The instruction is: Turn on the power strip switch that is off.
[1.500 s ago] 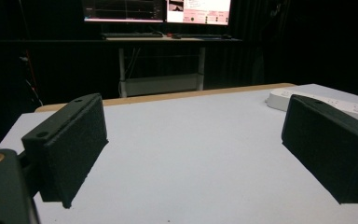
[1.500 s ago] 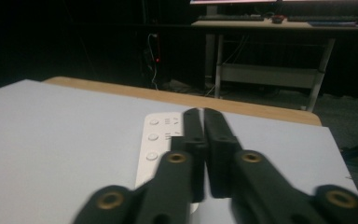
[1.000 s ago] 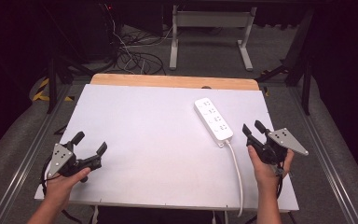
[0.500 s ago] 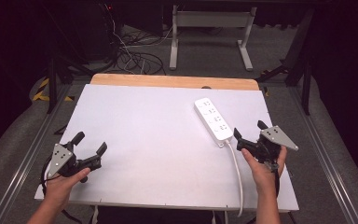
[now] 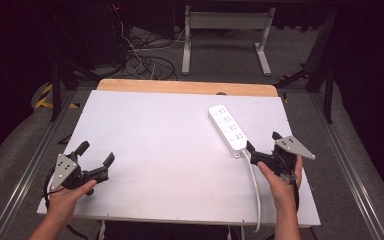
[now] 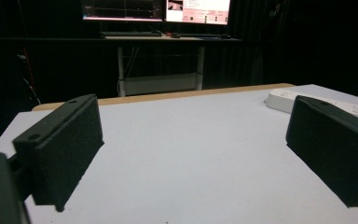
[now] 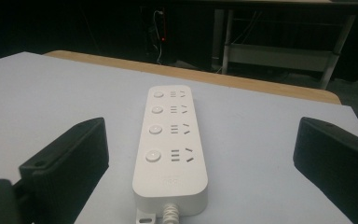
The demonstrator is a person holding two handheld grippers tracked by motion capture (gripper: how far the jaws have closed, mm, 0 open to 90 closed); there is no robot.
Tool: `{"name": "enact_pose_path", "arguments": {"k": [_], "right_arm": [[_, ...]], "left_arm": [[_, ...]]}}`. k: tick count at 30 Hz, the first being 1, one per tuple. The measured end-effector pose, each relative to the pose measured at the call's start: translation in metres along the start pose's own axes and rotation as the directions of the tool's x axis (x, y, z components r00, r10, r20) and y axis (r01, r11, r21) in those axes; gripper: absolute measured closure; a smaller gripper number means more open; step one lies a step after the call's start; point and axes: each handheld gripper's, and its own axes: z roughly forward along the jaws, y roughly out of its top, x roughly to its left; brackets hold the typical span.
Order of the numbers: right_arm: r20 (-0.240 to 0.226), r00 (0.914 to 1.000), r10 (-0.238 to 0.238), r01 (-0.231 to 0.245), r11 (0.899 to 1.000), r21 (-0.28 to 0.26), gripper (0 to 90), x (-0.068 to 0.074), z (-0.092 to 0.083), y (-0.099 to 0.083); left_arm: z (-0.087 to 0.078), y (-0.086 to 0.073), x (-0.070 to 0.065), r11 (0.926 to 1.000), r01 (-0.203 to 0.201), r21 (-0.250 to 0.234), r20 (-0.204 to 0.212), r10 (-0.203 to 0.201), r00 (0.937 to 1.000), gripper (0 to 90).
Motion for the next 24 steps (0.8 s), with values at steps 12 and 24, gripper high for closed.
{"name": "enact_pose_path", "arguments": {"k": [12, 24], "right_arm": [[0.02, 0.9998, 0.002, -0.002, 1.0, -0.017, 2.4, -0.0023, -0.0011, -0.0007], [0.022, 0.9998, 0.004, -0.004, 1.0, -0.018, 2.9, -0.0041, -0.0022, -0.0019]], "left_arm": [[0.0003, 0.0004, 0.0013, 0.9999, 0.015, 0.002, -0.007, -0.015, 0.9999, 0.0], [0.0004, 0.0001, 0.0012, 1.0, 0.007, 0.004, -0.009, -0.007, 0.9999, 0.0]]}}
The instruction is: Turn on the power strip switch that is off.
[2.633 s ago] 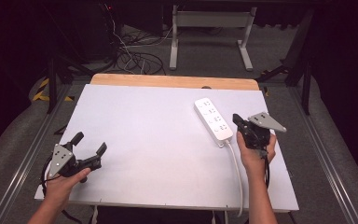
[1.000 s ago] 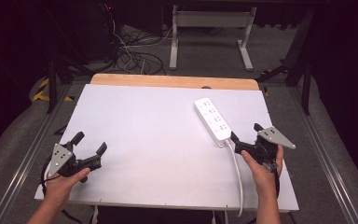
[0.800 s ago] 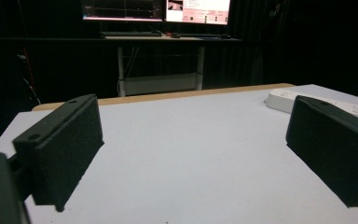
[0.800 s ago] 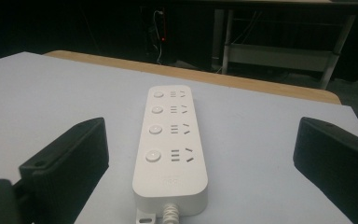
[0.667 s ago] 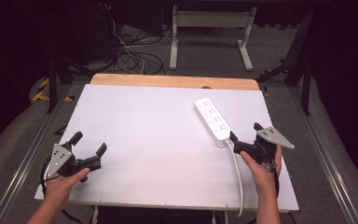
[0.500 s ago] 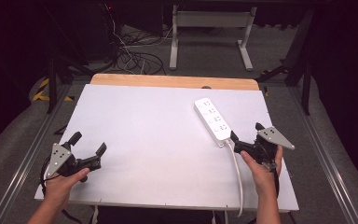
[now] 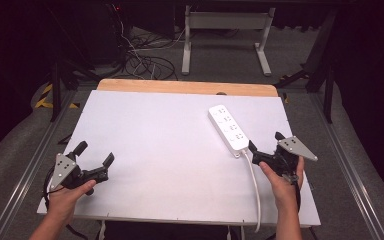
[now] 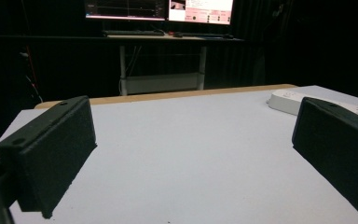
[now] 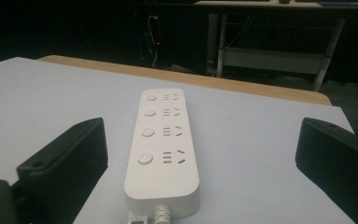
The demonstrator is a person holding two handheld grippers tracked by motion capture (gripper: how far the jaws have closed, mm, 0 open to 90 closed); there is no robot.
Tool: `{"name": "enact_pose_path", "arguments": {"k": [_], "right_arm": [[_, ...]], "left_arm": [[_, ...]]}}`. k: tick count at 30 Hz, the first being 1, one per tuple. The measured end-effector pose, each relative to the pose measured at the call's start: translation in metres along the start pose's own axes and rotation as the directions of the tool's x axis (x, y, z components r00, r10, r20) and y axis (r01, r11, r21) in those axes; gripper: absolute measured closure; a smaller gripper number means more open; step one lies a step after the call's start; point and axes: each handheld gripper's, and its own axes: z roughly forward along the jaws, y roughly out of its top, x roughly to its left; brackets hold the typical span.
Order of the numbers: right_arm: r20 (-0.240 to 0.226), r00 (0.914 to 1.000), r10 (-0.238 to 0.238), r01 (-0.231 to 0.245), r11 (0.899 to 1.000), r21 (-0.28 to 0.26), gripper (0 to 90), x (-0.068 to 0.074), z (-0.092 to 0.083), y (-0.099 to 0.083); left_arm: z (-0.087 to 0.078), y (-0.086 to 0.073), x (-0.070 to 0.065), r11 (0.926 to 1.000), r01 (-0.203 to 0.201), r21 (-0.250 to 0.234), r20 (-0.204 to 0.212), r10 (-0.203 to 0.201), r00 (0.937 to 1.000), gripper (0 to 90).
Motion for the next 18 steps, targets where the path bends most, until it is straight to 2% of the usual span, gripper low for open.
{"name": "enact_pose_path", "arguments": {"k": [18], "right_arm": [[-0.006, 1.0, -0.002, 0.002, 1.0, 0.002, 4.1, -0.0022, -0.0024, -0.0008]], "left_arm": [[0.0009, -0.0005, -0.0008, 1.0, -0.002, 0.003, 0.001, 0.002, 1.0, 0.9]]}}
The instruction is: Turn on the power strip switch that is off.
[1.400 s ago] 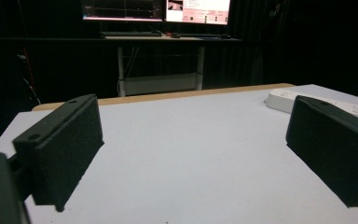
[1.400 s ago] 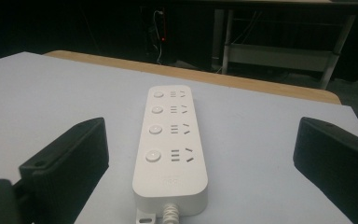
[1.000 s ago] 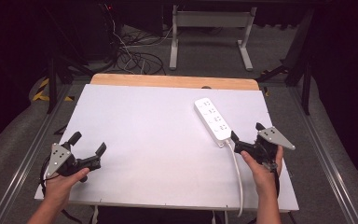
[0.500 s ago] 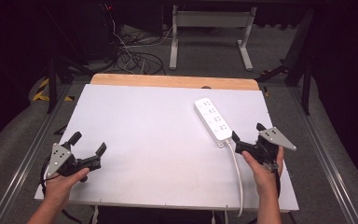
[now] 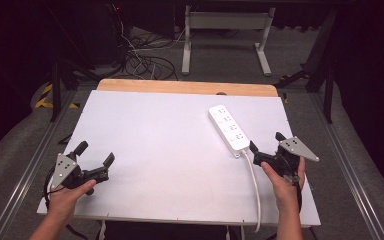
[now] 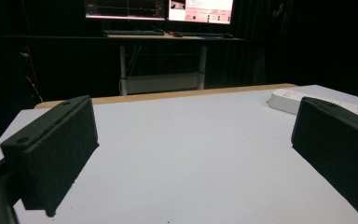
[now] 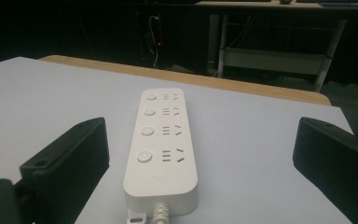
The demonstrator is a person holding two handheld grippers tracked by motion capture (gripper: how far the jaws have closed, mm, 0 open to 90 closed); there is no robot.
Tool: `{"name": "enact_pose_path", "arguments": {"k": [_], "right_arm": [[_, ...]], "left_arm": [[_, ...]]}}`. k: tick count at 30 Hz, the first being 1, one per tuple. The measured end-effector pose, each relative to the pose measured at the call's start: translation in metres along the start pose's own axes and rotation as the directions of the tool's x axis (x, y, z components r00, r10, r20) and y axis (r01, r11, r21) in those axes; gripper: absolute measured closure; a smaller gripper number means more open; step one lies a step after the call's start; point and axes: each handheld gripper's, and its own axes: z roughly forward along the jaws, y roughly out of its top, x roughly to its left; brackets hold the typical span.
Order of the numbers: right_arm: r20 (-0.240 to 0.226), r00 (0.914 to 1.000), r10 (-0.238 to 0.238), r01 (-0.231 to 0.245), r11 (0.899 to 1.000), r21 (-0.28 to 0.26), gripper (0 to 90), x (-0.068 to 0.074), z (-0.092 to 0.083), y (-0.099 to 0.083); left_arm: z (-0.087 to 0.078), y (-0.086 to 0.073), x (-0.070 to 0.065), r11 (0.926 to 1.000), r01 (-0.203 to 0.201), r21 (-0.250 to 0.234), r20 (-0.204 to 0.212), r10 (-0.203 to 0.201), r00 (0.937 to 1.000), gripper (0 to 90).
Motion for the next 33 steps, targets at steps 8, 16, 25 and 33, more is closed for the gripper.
{"name": "enact_pose_path", "arguments": {"k": [8, 16, 25, 33], "right_arm": [[-0.006, 1.0, -0.003, 0.003, 1.0, 0.007, 4.5, -0.0005, 0.0023, -0.0001], [-0.013, 0.9999, -0.01, 0.01, 1.0, 0.013, 5.3, 0.0004, 0.0062, 0.0001], [-0.017, 0.9998, -0.012, 0.013, 1.0, 0.009, 5.5, 0.0001, 0.0052, 0.0004], [-0.015, 0.9998, -0.011, 0.011, 1.0, 0.005, 6.1, -0.0008, 0.0041, 0.0005]], "left_arm": [[-0.0041, -0.0007, 0.0007, 1.0, -0.001, -0.001, -0.004, 0.001, 1.0, 1.4], [-0.0059, -0.0009, 0.0015, 1.0, -0.006, 0.001, -0.014, 0.006, 0.9999, 1.7], [-0.0061, -0.0008, 0.0018, 1.0, -0.004, 0.001, -0.012, 0.004, 0.9999, 1.8], [-0.0056, -0.0007, 0.0018, 1.0, -0.005, 0.0, -0.011, 0.005, 0.9999, 1.9]]}}
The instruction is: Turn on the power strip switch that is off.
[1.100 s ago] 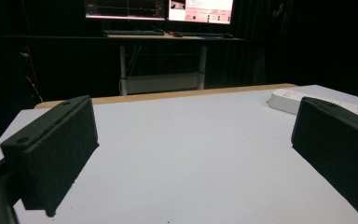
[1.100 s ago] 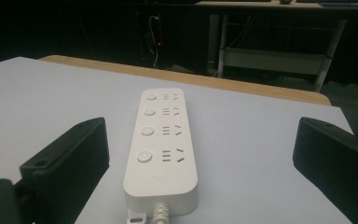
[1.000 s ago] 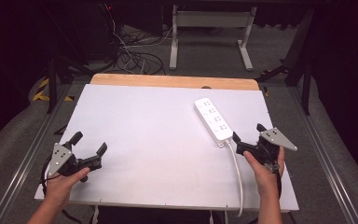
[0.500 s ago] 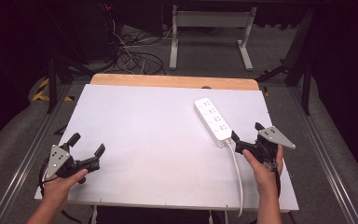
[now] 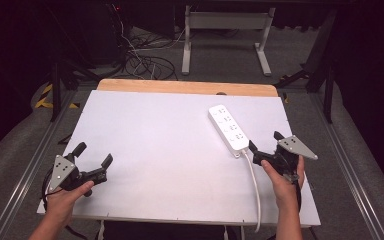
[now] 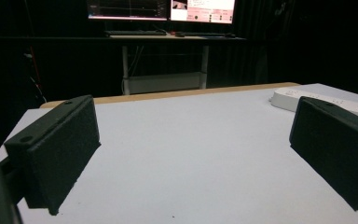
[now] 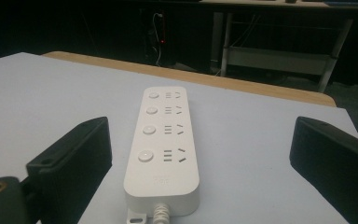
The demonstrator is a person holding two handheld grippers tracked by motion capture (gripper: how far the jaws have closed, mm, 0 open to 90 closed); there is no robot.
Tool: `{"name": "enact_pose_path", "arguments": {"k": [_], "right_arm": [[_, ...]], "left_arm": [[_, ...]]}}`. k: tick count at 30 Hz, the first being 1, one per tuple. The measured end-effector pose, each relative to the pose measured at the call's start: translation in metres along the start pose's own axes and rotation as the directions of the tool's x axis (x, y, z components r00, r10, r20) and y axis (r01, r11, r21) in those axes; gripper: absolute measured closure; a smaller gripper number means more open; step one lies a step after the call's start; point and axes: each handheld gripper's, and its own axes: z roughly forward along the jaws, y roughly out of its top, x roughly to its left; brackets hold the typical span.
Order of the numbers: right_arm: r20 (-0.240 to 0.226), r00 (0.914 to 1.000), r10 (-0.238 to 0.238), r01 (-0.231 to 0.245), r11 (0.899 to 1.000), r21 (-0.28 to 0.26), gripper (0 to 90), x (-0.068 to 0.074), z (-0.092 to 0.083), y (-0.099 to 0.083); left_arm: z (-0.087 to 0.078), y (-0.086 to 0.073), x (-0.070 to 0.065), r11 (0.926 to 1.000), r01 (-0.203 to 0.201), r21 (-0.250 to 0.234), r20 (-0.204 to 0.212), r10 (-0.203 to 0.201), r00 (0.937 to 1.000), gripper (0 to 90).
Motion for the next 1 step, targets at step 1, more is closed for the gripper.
{"name": "enact_pose_path", "arguments": {"k": [1], "right_arm": [[0.001, 1.0, 0.001, -0.001, 1.0, 0.001, 6.3, 0.0, 0.0001, -0.0001]], "left_arm": [[0.0003, -0.0001, 0.0001, 1.0, 0.001, 0.0, 0.001, -0.001, 1.0, 1.9]]}}
